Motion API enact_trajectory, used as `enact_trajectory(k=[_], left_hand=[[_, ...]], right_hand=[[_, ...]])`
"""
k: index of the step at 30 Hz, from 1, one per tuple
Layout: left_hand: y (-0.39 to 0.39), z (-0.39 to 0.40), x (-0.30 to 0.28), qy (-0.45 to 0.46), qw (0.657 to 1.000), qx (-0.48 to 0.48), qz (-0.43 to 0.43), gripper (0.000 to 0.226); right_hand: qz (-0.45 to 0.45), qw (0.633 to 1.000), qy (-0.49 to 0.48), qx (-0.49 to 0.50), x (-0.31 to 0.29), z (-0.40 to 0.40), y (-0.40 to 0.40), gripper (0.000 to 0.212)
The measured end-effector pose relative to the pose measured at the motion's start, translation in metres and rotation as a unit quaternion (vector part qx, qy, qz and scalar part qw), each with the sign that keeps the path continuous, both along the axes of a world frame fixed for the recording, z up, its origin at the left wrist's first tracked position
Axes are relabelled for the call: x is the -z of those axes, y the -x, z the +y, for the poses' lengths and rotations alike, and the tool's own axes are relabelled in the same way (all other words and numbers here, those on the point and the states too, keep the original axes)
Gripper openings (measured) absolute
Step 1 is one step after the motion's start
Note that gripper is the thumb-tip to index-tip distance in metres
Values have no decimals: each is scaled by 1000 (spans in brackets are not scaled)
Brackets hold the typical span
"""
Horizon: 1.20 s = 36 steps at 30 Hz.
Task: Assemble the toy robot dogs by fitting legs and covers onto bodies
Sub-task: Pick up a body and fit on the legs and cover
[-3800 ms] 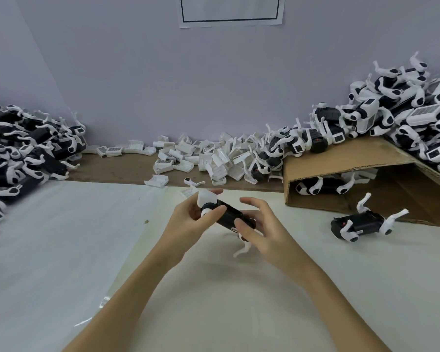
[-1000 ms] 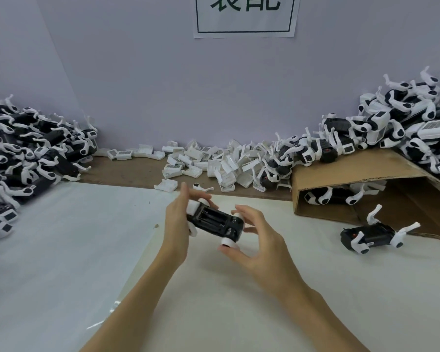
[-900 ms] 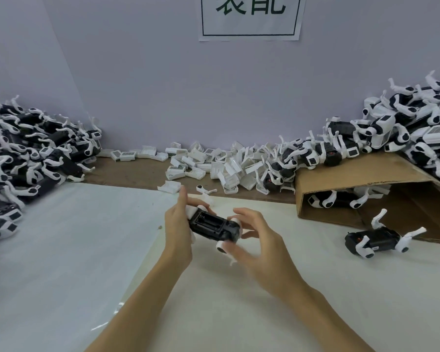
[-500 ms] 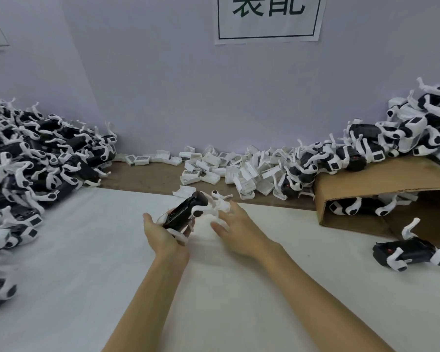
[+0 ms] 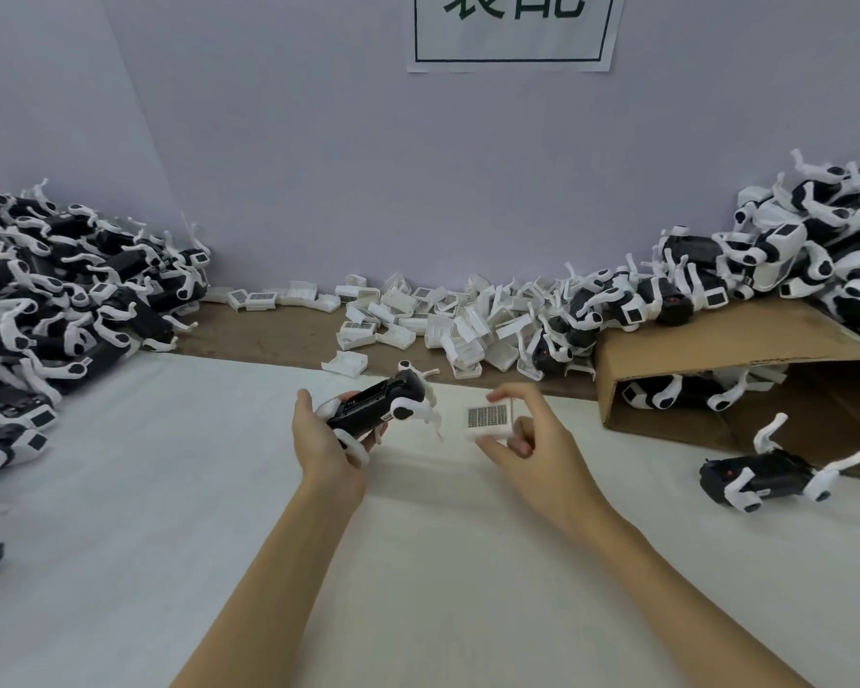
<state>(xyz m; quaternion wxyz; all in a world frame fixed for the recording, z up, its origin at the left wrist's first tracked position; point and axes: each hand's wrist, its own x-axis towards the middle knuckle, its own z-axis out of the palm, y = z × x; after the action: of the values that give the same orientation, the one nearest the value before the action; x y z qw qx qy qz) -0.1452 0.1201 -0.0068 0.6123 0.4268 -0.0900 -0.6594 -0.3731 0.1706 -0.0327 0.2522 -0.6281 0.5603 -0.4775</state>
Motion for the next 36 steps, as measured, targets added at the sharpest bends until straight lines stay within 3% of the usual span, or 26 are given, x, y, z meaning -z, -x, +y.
enact_trajectory(k=[6,11,20,22,25,30,34,36], left_hand=[[18,4,4,29,992,32,-120,62],[30,13,5,48,981,101,-155,63],[51,32,4,129,922,247,-271,71],[54,34,6,142,917,254,-273,62],[55,37,6,156,909,261,-285,46],[54,41,4,186,894,273,-304,37],[57,45,5,223,877,272,-328,34],[60,48,7,237,868,278,-337,38]], right_hand=[[-134,990,-23,43,5,34,17,24],[-171,980,-37,92,-3,37,23,53],[-281,953,-18,113,-11,41,36,47],[-306,945,-4,118,-12,40,36,44],[-286,952,22,104,-15,40,34,38],[-176,973,54,142,-13,44,25,42],[-125,979,96,133,-13,43,19,10],[-100,981,102,131,-14,44,18,12]])
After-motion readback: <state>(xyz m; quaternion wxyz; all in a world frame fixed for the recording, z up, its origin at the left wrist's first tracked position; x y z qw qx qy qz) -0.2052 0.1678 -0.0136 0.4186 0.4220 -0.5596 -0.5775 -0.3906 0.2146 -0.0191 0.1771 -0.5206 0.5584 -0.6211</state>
